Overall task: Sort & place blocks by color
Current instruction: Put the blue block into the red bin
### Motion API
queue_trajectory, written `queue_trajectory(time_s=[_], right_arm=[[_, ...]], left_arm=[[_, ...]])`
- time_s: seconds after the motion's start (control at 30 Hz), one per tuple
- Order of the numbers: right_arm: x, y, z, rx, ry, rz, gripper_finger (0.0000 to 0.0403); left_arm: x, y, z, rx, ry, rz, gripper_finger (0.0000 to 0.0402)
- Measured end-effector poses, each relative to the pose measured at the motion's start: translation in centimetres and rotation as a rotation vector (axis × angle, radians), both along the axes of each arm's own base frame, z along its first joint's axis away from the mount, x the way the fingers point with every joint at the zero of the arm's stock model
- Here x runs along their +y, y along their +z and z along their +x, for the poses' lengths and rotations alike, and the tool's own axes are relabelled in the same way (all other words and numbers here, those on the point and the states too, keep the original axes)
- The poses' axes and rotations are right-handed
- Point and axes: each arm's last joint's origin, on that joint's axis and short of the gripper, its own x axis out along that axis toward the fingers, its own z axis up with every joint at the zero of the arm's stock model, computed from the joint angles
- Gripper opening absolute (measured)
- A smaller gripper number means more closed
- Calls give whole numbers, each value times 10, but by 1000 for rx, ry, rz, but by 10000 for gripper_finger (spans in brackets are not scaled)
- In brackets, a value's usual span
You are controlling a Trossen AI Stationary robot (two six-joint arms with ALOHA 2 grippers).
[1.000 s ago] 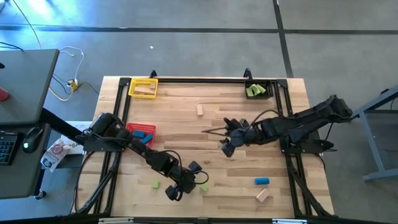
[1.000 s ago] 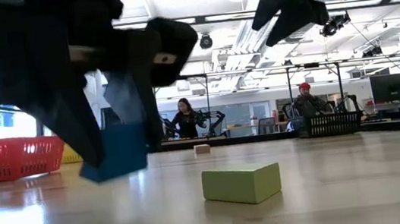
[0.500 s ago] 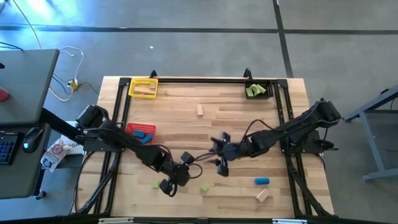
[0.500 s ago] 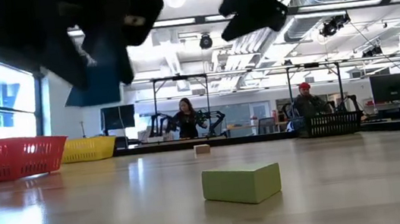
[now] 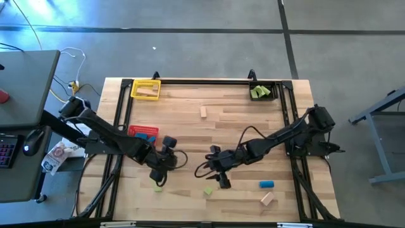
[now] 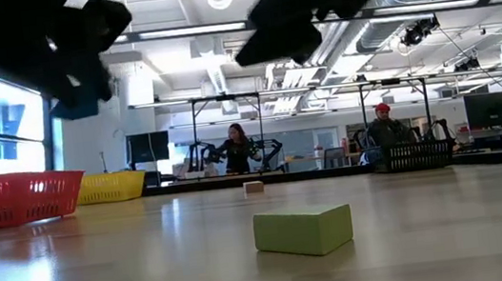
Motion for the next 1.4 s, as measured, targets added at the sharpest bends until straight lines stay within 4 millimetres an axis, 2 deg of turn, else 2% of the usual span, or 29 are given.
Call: queue_trajectory(time_s=[0.07,0.13,0.2,0.27,0.33,0.4,0.47,0.53,0.63,0.7,0.77,0.83,0.9,0.97,1.03,1.1,1.2,1.27,1.33,1.4], right_arm=[[1,-6,3,1,-7,2,215],[0,-11,6,7,-28,11,215],[1,-15,8,23,-49,29,215],[1,-18,11,32,-71,43,215],[3,-22,11,51,-79,51,215],[3,-24,15,41,-88,66,215],[7,-27,12,55,-82,60,215],[8,-28,17,38,-92,73,215],[13,-29,17,43,-89,73,215],[14,-29,19,33,-99,77,215],[17,-30,18,36,-101,68,215],[19,-30,23,17,-104,74,215],[21,-32,22,30,-103,65,215],[23,-31,28,10,-104,74,215],[24,-31,27,20,-99,69,215],[27,-30,31,4,-96,78,215],[27,-28,32,6,-97,75,215],[28,-25,34,-4,-103,88,215],[28,-24,34,-5,-107,100,215],[28,-25,33,4,-106,101,215]], left_arm=[[3,2,-4,-51,46,-18,105],[9,2,-18,-23,102,10,105],[10,3,-20,-77,142,-11,106],[17,0,-36,-33,183,35,107],[17,3,-35,-83,225,11,107],[25,1,-52,-17,267,57,105],[24,4,-50,-82,305,26,105],[31,0,-64,-33,332,49,106],[32,1,-67,-70,382,16,108],[38,-1,-80,-12,413,56,107],[36,4,-76,-67,443,15,106],[41,4,-87,-19,468,39,107],[40,5,-84,-52,492,15,109],[45,1,-94,15,517,52,109],[45,-1,-90,-17,537,40,109],[48,-5,-93,21,540,43,109],[48,-5,-84,11,539,-9,114],[53,-12,-90,106,555,5,122],[53,-12,-84,96,570,-36,130],[57,-14,-88,143,592,-18,138]])
